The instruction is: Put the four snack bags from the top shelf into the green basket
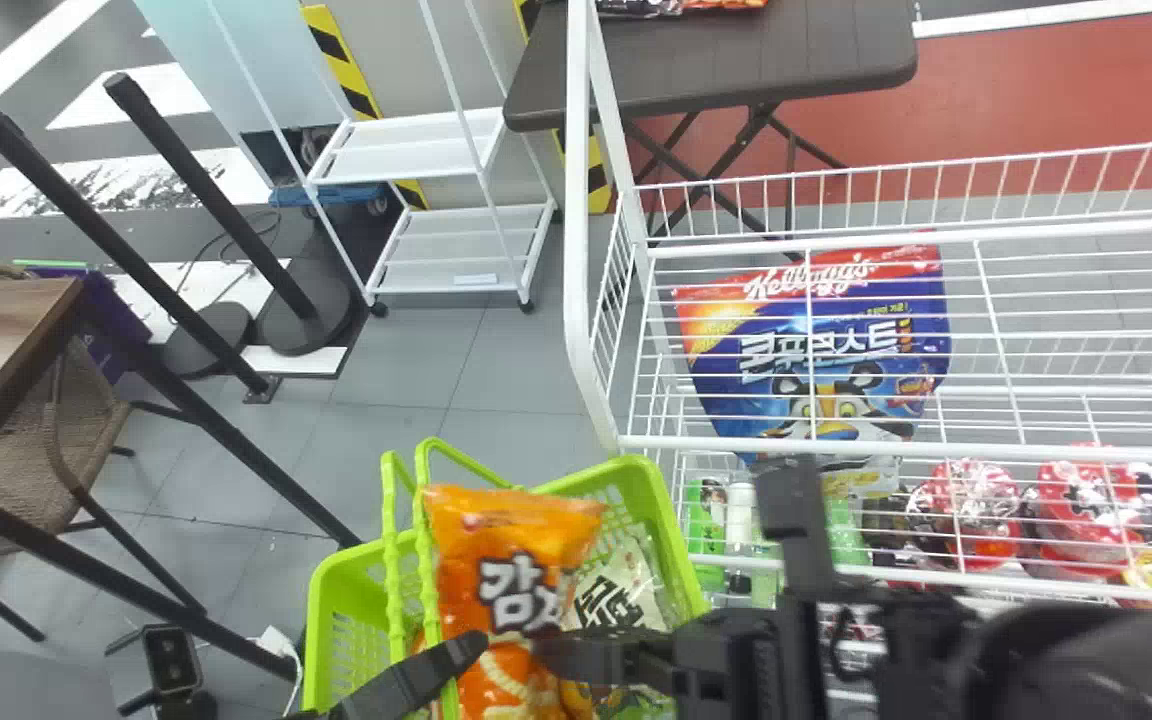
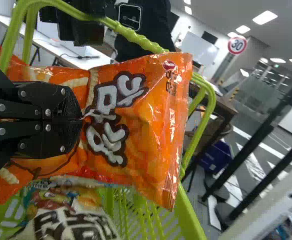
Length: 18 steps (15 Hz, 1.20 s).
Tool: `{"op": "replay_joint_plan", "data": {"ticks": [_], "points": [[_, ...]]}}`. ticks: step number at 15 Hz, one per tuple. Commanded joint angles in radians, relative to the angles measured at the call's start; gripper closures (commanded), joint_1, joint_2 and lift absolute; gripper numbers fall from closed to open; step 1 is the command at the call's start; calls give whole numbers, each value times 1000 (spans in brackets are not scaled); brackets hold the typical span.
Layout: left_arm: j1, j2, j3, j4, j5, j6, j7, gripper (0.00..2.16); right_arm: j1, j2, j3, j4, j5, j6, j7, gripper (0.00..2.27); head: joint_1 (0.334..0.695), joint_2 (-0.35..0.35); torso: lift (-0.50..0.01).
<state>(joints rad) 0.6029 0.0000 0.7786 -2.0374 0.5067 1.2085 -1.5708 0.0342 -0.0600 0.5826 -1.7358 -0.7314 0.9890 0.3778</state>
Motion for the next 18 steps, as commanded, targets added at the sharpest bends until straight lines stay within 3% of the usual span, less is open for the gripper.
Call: {"op": "replay_joint_plan", "data": {"ticks": [1,2,3,4,7,9,11,14,18], "points": [[1,-3,1,0,1,0,-10,2145,-94,49,51,110,6,4,-2,2172,695,350,0],[5,-3,4,-1,1,0,-10,2145,-122,58,68,145,3,4,-23,1656,695,350,0],[6,-3,7,-1,1,0,-10,2145,-126,61,77,160,15,-8,-42,421,695,350,0],[8,-3,7,0,1,0,-10,2145,-126,61,72,160,20,-8,-42,-2,695,350,0],[8,-3,1,2,1,-3,-10,2145,-66,12,20,33,20,47,-42,63,695,350,0],[6,-3,-1,3,0,-3,-10,2145,1,2,-118,-129,9,225,-36,56,695,350,0],[6,-3,-1,3,1,-3,-10,2145,73,-26,-242,-292,18,234,-37,46,695,350,0],[6,-3,1,3,1,-3,-10,2145,181,-29,-448,-475,181,164,-62,46,695,350,0],[1,-3,-2,8,1,-7,-10,2145,197,-27,-572,-453,466,-112,-162,43,695,350,0]]}}
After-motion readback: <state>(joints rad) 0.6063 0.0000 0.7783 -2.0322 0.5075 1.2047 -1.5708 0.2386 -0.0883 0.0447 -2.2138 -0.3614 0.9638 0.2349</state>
